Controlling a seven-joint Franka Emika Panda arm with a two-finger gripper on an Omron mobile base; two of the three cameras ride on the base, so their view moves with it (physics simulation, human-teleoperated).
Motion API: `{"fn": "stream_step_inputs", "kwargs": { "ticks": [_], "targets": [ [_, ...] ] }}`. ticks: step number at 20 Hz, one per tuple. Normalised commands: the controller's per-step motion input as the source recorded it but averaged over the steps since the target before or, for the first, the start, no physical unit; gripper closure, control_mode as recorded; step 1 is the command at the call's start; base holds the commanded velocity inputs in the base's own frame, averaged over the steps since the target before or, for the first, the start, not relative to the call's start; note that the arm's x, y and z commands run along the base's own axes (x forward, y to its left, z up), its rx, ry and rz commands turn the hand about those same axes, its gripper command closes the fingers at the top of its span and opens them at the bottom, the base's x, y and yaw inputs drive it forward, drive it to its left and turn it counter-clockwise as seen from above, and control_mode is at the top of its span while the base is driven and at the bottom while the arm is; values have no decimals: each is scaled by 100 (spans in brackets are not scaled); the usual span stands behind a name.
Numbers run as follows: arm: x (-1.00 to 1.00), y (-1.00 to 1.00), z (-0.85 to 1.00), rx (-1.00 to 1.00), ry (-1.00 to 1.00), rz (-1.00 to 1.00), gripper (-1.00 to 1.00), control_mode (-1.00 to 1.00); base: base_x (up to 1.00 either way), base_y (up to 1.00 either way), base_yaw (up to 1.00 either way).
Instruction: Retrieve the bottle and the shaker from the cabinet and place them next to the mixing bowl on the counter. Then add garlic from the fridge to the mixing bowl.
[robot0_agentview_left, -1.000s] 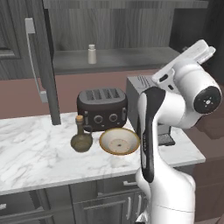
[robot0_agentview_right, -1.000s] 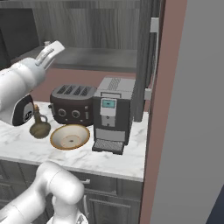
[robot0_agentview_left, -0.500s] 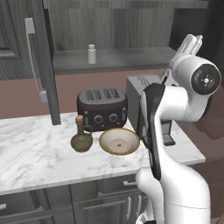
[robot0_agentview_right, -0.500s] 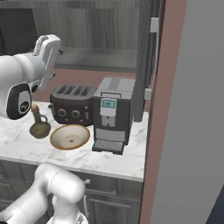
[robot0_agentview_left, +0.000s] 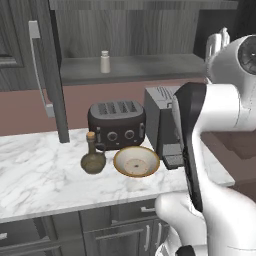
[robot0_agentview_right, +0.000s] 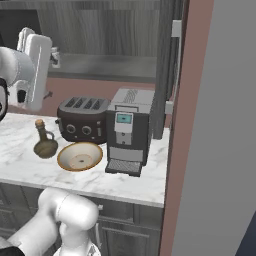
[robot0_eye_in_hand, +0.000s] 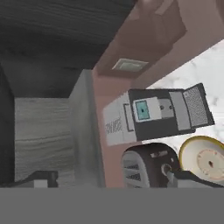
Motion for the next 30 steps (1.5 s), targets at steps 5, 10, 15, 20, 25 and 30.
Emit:
{"fn": "stream_step_inputs", "kwargs": {
  "ticks": [5, 10, 15, 20, 25, 30],
  "targets": [
    [-64, 8, -43, -24, 35, 60, -100, -100, 0, 0, 0],
    [-14, 0, -66, -28, 40, 76, -100, -100, 0, 0, 0],
    [15, 0, -7, -34, 31, 74, -100, -100, 0, 0, 0],
    [31, 0, -8, -41, 17, 43, -100, -100, 0, 0, 0],
    [56, 6, -49, -27, -7, 5, -100, -100, 0, 0, 0],
    [80, 4, -91, -6, -26, 7, -100, -100, 0, 0, 0]
  ]
}}
